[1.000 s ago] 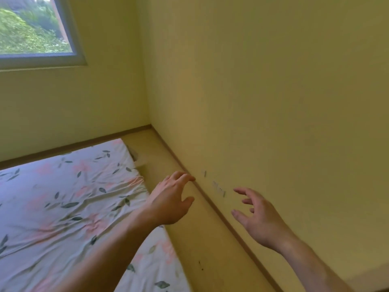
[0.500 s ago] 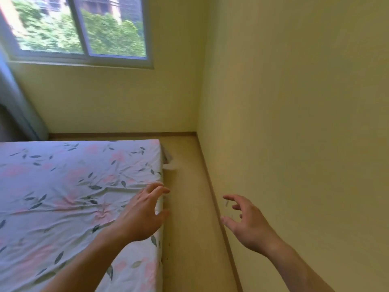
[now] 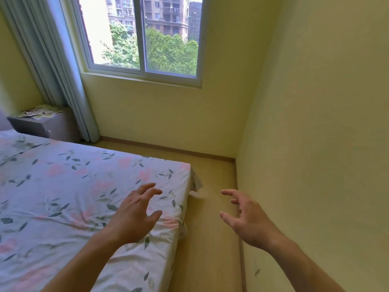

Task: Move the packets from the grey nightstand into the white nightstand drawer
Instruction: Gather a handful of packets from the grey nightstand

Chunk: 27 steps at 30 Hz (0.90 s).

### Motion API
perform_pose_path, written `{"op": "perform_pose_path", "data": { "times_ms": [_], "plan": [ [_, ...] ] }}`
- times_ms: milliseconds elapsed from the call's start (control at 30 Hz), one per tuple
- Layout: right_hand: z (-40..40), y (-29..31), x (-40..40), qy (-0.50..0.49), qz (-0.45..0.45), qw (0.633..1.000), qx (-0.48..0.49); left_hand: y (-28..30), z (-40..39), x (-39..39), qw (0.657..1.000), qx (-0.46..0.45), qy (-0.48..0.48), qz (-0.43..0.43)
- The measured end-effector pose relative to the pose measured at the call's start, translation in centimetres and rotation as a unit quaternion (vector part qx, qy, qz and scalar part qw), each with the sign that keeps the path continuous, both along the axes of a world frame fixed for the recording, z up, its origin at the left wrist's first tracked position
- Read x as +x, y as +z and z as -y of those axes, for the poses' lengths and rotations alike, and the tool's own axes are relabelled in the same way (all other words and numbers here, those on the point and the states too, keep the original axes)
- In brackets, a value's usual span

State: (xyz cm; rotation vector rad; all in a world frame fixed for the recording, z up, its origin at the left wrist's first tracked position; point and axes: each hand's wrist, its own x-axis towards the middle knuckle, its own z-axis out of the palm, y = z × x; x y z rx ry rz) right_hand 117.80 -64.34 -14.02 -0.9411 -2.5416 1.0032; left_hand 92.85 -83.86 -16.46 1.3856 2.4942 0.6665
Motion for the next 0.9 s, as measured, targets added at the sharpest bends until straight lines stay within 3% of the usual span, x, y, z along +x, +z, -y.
{"op": "perform_pose_path", "data": {
  "times_ms": [433, 667, 900],
  "plan": [
    [-27.7, 0.7, -10.3, 0.026, -0.010, 1.000, 0.005, 3.2, -29.7, -7.2, 0.998, 0.035, -0.031, -0.034],
    [-43.2, 0.7, -19.2, 0.091, -0.006, 0.996, -0.017, 3.4, -40.9, -12.8, 0.998, 0.029, 0.055, -0.014],
    [-50.8, 2.1, -32.0, 0.209, 0.015, 0.978, -0.012, 2.9, -43.5, -21.1, 0.980, 0.004, 0.201, -0.002]
  ]
}}
